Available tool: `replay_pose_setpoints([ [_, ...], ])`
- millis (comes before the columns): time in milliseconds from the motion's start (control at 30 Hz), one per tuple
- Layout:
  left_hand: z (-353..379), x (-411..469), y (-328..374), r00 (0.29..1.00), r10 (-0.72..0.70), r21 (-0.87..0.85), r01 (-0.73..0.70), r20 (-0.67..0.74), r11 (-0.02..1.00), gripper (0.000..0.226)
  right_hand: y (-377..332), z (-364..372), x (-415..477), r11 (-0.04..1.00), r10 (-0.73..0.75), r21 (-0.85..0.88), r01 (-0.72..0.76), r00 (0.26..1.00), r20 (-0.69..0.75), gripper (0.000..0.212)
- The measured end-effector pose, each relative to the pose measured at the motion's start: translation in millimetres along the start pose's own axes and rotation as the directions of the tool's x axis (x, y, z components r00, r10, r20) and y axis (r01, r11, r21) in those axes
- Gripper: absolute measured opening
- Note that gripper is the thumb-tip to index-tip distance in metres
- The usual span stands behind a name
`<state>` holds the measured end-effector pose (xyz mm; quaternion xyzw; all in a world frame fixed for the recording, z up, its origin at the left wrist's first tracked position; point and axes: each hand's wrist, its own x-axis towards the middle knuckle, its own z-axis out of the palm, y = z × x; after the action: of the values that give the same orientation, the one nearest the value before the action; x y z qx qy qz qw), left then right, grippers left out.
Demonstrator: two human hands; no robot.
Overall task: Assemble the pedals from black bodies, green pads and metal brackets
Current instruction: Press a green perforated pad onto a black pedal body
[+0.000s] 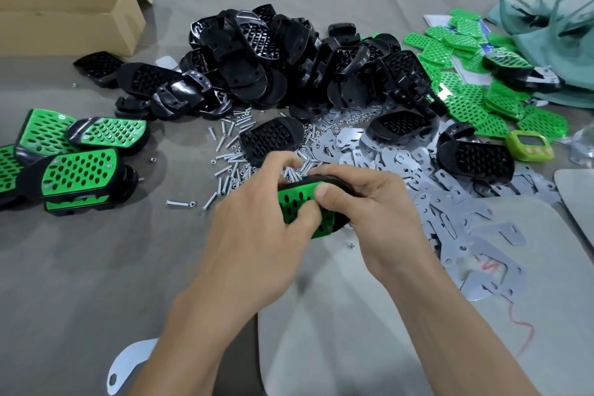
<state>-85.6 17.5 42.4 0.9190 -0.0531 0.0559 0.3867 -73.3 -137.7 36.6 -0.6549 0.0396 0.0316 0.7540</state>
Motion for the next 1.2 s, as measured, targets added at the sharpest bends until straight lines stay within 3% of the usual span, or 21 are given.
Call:
replay_pose_setpoints([
  [200,0,-4,-1,0.996,-0.012,-0.192,-0.006,-0.088,0.981,0.025,-12,-13,-3,0.979,-0.057,-0.187,0.087,0.985,0.160,0.022],
  [433,4,-5,1,0.979,-0.087,-0.393,0.008,-0.186,0.919,0.029,-19,-14,-13,0.925,-0.064,-0.341,0.167,0.954,0.291,0.046],
  [600,9,-6,0,0.965,-0.146,-0.520,0.012,-0.218,0.854,0.029,-16,-9,-15,0.938,-0.063,-0.314,0.147,0.963,0.261,0.042],
  [867,26,-2,-5,0.953,-0.241,-0.537,0.109,-0.182,0.836,0.023,4,-3,-8,0.945,0.013,-0.328,0.006,0.998,0.054,0.040],
  [967,28,4,-4,0.949,-0.287,-0.525,0.179,-0.132,0.832,0.024,4,-3,-3,0.936,0.052,-0.350,-0.035,0.998,0.041,0.037],
  [1067,25,12,-1,0.942,-0.331,-0.563,0.243,-0.057,0.790,0.019,-3,-6,2,0.976,0.111,-0.197,-0.091,0.989,0.095,0.036],
  [1200,17,19,8,0.878,-0.478,-0.782,0.303,0.006,0.546,0.012,-9,-11,-1,0.969,0.150,0.163,-0.186,0.967,0.208,0.041],
])
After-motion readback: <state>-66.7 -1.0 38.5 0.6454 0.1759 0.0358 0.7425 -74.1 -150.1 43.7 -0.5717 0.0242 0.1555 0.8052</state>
